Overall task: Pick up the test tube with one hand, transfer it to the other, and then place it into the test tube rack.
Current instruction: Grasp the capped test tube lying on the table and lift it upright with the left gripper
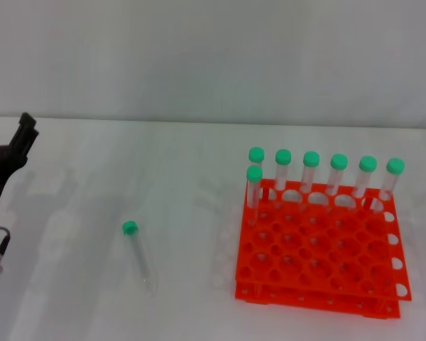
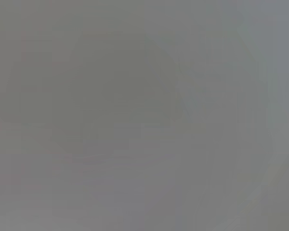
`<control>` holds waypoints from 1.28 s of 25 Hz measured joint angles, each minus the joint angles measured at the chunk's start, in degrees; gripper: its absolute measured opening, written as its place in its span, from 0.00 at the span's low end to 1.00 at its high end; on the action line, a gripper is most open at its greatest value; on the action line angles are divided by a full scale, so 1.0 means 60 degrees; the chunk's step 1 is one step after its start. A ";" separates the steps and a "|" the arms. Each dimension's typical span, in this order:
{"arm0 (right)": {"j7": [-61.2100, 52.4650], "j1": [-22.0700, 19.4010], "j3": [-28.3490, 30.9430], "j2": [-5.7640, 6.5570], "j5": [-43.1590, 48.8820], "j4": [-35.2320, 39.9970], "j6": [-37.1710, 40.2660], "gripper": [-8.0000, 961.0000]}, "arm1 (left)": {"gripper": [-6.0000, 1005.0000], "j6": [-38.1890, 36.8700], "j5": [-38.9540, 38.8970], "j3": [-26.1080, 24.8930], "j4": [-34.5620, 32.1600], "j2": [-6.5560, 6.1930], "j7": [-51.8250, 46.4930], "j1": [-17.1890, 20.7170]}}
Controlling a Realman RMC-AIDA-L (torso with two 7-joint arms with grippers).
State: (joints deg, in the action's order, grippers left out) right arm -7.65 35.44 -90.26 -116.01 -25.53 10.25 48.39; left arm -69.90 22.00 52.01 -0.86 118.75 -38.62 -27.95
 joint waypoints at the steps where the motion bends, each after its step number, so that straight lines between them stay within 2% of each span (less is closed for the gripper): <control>1: 0.0000 0.0005 0.0000 0.0003 0.0010 0.0009 0.0009 0.91 | 0.85 0.0237 0.0286 0.0044 -0.0302 -0.0035 -0.0479 0.0046; 4: 0.0000 0.0010 0.0000 0.0015 0.0019 0.0008 0.0031 0.91 | 0.85 0.0798 0.1305 0.0096 -0.1436 -0.0131 -0.1998 0.0396; 7: 0.0000 0.0029 0.0000 0.0018 0.0022 0.0009 0.0055 0.91 | 0.85 0.1175 0.2426 0.0096 -0.2466 -0.0377 -0.3968 0.0788; 9: 0.0003 0.0036 0.0000 0.0025 0.0021 0.0008 0.0063 0.91 | 0.85 0.1255 0.3142 0.0094 -0.2937 -0.0636 -0.5391 0.1020; 10: 0.0009 0.0042 -0.0002 0.0031 0.0023 0.0009 0.0067 0.91 | 0.85 0.1256 0.3763 0.0096 -0.3256 -0.0872 -0.6545 0.1225; 12: 0.0042 0.0061 -0.0033 0.0043 0.0024 0.0009 0.0069 0.91 | 0.85 0.1223 0.4590 0.0095 -0.3718 -0.1194 -0.7888 0.1507; 14: 0.0053 0.0067 -0.0062 0.0055 0.0023 0.0008 0.0069 0.91 | 0.84 0.1197 0.5464 0.0094 -0.4373 -0.1421 -0.9129 0.1819; 18: 0.0060 0.0105 -0.0074 0.0077 0.0022 0.0005 0.0069 0.91 | 0.84 0.1132 0.6879 0.0047 -0.6162 -0.1602 -1.1035 0.2587; 21: 0.0078 0.0160 -0.0084 0.0079 0.0022 0.0004 0.0069 0.91 | 0.84 0.1052 0.7893 0.0019 -0.7190 -0.1781 -1.2487 0.2904; 26: 0.0084 0.0202 -0.0091 0.0091 0.0035 0.0004 0.0068 0.91 | 0.84 0.0376 1.1141 -0.0266 -0.8570 -0.2390 -1.6440 0.2742; 28: 0.0084 0.0202 -0.0091 0.0091 0.0035 0.0004 0.0068 0.91 | 0.84 -0.0416 1.2531 -0.0742 -0.8965 -0.2612 -1.7801 0.2414; 32: 0.0088 0.0203 -0.0089 0.0105 0.0038 -0.0008 0.0083 0.91 | 0.84 -0.2341 1.4661 -0.2264 -0.9517 -0.2843 -1.9163 0.1504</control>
State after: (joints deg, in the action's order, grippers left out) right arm -7.12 36.65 -90.80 -115.38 -25.30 10.21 48.89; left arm -83.95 109.97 38.43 -57.96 101.69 -153.59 -18.92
